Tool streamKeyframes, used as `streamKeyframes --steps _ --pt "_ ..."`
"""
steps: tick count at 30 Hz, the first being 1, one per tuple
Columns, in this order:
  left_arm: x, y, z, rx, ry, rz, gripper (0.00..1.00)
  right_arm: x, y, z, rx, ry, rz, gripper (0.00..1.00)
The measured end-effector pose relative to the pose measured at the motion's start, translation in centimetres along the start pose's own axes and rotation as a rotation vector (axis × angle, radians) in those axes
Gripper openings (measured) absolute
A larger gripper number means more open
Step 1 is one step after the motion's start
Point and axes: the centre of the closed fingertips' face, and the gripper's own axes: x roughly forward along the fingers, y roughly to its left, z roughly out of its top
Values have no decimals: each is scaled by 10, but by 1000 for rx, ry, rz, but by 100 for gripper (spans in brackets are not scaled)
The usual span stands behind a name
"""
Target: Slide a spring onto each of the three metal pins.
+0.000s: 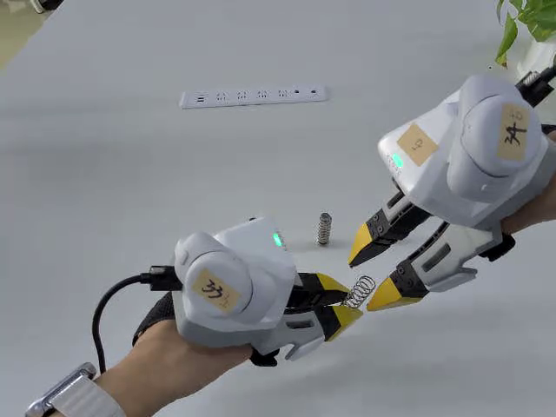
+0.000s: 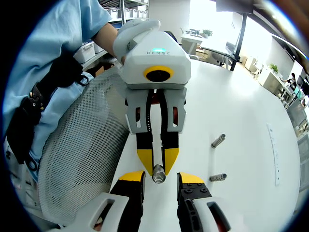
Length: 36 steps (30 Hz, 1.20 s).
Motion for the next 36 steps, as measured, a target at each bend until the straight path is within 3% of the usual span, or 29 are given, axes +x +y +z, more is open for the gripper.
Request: streamKeyframes --steps 17,36 --pt "-1 -1 8 1 -42 3 6 4 4 1 -5 17 48 10" --pt "1 -5 15 5 -68 -12 6 3 4 -3 -11 57 79 7"
